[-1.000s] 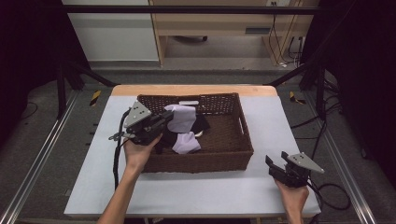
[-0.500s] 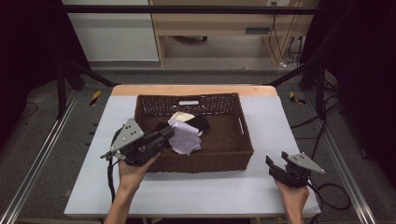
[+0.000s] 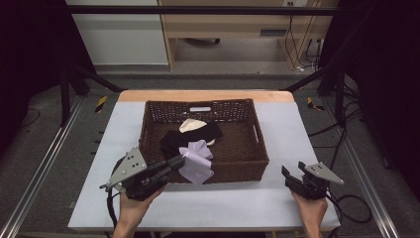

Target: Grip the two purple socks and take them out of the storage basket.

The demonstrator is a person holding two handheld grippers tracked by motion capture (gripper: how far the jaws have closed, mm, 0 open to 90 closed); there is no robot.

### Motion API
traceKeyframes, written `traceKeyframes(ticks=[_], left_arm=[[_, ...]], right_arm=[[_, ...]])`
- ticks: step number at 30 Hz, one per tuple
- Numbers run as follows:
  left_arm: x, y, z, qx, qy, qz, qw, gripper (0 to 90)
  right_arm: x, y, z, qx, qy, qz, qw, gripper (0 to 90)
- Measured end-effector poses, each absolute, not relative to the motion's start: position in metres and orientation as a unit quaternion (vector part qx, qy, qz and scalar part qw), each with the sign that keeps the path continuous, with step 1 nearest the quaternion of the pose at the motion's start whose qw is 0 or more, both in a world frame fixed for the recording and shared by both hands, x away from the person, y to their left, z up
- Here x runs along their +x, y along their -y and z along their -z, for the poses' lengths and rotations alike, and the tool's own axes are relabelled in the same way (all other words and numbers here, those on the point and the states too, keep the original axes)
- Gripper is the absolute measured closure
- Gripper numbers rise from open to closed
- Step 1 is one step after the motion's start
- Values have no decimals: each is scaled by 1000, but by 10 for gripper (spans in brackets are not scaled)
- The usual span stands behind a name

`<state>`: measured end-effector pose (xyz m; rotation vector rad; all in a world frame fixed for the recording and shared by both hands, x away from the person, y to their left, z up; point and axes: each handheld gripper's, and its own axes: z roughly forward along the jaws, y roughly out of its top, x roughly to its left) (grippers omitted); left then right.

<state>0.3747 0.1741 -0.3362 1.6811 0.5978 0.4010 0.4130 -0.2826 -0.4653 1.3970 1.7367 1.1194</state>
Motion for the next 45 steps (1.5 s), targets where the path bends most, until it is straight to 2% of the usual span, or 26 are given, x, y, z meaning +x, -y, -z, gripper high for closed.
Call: traceKeyframes(ticks=[6, 21, 37, 39, 40, 42, 45], left_arm=[[363, -172, 357, 739, -261, -159, 600, 868], [368, -162, 427, 775, -307, -102, 543, 867], [377, -146, 475, 813, -337, -113, 461, 854], [376, -146, 475, 813, -338, -112, 461, 793], [375, -146, 475, 810, -340, -117, 463, 715], [373, -147, 472, 806, -340, -119, 469, 675], [371, -149, 468, 799, -348, -128, 473, 559]], right_arm=[[412, 283, 465, 532, -660, -425, 317, 349], [412, 282, 466, 532, -661, -424, 317, 346], [413, 281, 467, 532, -664, -421, 314, 342], [413, 281, 467, 532, -664, -421, 315, 342], [413, 281, 467, 532, -664, -421, 315, 341], [413, 281, 467, 532, -664, -420, 315, 341], [413, 282, 467, 532, -664, -421, 315, 342]])
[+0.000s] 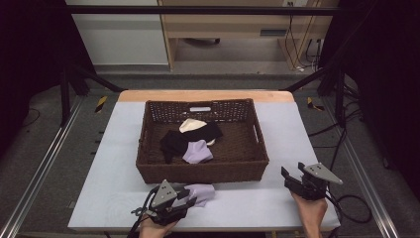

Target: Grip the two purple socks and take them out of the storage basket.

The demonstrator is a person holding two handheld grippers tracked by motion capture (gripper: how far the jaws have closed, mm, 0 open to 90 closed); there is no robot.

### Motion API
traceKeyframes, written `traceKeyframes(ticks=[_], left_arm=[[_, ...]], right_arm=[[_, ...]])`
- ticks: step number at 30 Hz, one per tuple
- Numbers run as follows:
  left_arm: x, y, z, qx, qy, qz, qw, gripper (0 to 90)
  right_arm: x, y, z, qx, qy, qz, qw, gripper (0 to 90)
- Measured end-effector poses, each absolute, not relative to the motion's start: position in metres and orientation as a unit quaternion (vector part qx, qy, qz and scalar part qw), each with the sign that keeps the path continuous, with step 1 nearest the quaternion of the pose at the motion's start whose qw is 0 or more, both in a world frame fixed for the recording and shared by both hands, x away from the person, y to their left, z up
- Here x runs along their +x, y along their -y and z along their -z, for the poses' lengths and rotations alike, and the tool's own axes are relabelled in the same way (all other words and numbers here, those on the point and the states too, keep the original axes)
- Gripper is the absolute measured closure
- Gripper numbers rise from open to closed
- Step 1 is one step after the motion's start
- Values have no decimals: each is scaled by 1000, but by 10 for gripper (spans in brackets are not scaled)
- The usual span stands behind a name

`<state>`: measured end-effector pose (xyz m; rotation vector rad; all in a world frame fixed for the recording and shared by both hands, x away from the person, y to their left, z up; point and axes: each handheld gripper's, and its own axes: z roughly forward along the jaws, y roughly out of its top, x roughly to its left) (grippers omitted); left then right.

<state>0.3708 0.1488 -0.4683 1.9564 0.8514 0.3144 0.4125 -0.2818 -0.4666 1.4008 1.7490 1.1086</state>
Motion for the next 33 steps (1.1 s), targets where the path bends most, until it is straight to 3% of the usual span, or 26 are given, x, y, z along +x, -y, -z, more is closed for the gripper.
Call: traceKeyframes(ticks=[1, 4, 10, 24, 33], left_arm=[[369, -151, 462, 791, -356, -133, 479, 500], [368, -155, 452, 781, -364, -130, 491, 438], [367, -159, 423, 767, -362, -139, 512, 368], [414, -154, 344, 755, -356, -193, 515, 318], [460, -138, 322, 764, -353, -221, 494, 314]], right_arm=[[412, 282, 467, 532, -664, -421, 315, 341], [412, 282, 467, 532, -664, -421, 315, 341], [413, 282, 467, 532, -663, -422, 315, 342], [413, 282, 466, 533, -662, -422, 314, 345], [413, 283, 466, 533, -662, -423, 312, 348]])
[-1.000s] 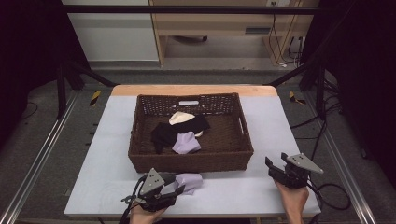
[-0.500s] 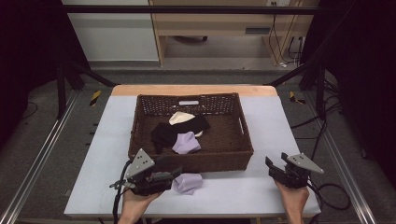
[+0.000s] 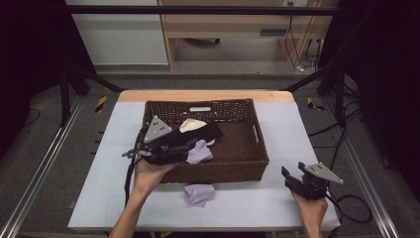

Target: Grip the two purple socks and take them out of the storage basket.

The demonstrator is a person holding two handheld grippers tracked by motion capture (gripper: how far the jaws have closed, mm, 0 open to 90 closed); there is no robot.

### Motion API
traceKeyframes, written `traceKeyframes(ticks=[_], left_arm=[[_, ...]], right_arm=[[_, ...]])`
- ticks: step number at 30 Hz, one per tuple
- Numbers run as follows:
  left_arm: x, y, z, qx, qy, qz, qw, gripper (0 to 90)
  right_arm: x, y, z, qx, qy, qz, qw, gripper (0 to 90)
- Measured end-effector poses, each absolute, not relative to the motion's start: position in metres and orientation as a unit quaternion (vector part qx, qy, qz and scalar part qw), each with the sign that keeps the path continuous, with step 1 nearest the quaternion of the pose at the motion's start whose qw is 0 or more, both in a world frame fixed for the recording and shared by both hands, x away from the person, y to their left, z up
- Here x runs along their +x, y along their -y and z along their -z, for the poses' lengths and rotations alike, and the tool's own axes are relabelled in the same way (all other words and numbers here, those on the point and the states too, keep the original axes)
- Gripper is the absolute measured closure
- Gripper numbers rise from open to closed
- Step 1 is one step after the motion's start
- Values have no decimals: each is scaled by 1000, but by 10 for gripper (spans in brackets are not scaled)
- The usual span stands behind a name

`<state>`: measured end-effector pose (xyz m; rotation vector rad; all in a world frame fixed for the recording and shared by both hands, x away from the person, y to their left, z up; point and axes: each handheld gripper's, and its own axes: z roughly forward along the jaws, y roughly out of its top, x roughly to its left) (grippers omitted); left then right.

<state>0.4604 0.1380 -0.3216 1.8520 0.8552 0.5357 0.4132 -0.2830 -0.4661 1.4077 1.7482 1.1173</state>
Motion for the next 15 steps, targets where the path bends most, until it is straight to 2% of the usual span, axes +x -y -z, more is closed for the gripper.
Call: traceKeyframes(ticks=[5, 9, 15], left_arm=[[482, -127, 321, 767, -353, -237, 480, 323], [496, -122, 326, 770, -359, -228, 476, 339], [527, -119, 345, 773, -384, -231, 450, 354]], right_arm=[[414, 283, 466, 533, -662, -424, 312, 356], [414, 283, 466, 534, -663, -423, 310, 362], [414, 283, 467, 533, -664, -422, 313, 367]])
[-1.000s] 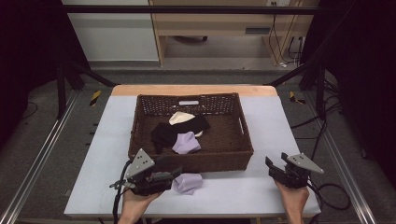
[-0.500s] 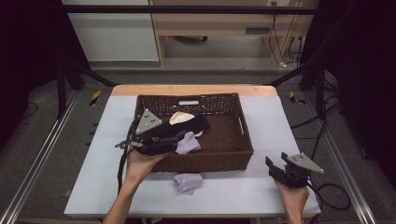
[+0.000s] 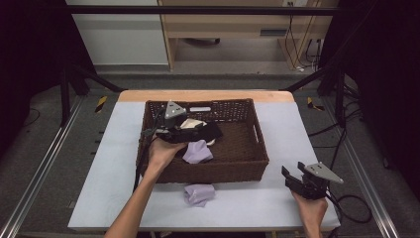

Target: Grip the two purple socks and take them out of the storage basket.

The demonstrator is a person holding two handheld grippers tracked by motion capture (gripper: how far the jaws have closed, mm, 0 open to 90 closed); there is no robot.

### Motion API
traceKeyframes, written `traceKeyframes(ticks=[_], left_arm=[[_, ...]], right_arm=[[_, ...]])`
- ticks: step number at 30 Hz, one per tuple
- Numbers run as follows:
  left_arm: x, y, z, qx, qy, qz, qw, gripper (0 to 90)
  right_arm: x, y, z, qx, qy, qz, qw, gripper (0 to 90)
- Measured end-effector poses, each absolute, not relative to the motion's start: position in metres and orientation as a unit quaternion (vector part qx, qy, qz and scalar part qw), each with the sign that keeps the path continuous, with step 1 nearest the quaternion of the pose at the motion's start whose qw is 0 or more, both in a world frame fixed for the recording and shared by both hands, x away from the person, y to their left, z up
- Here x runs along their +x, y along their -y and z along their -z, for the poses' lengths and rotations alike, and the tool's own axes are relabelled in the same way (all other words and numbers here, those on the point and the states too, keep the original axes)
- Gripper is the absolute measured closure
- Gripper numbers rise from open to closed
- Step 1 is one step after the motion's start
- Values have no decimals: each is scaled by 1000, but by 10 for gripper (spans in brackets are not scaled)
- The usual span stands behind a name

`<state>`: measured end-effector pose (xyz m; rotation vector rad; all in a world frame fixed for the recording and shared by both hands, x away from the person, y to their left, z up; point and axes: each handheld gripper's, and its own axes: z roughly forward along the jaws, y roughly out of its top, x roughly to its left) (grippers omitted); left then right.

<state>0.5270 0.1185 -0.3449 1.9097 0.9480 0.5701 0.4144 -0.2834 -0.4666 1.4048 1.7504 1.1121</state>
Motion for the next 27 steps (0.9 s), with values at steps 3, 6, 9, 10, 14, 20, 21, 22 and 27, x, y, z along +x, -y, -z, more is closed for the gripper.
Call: traceKeyframes(ticks=[3, 6, 9, 10, 14, 20, 21, 22, 27], left_arm=[[533, -116, 353, 780, -383, -229, 439, 357], [536, -110, 361, 792, -376, -235, 419, 365], [538, -106, 369, 804, -371, -235, 401, 385], [539, -105, 372, 807, -373, -235, 394, 393], [544, -103, 383, 824, -374, -227, 361, 434], [549, -96, 396, 846, -369, -209, 322, 447], [549, -94, 398, 850, -369, -206, 313, 446], [550, -93, 400, 853, -369, -202, 309, 446], [552, -89, 407, 866, -368, -199, 272, 454]], right_arm=[[415, 283, 467, 533, -665, -421, 312, 368], [415, 283, 467, 532, -665, -421, 312, 370], [415, 283, 467, 531, -665, -422, 311, 374], [415, 283, 467, 531, -665, -422, 312, 375], [415, 283, 467, 532, -666, -422, 309, 376], [415, 283, 467, 531, -668, -421, 308, 378], [415, 283, 467, 531, -668, -421, 308, 377], [415, 283, 467, 531, -668, -421, 307, 378], [415, 282, 467, 531, -668, -422, 307, 378]])
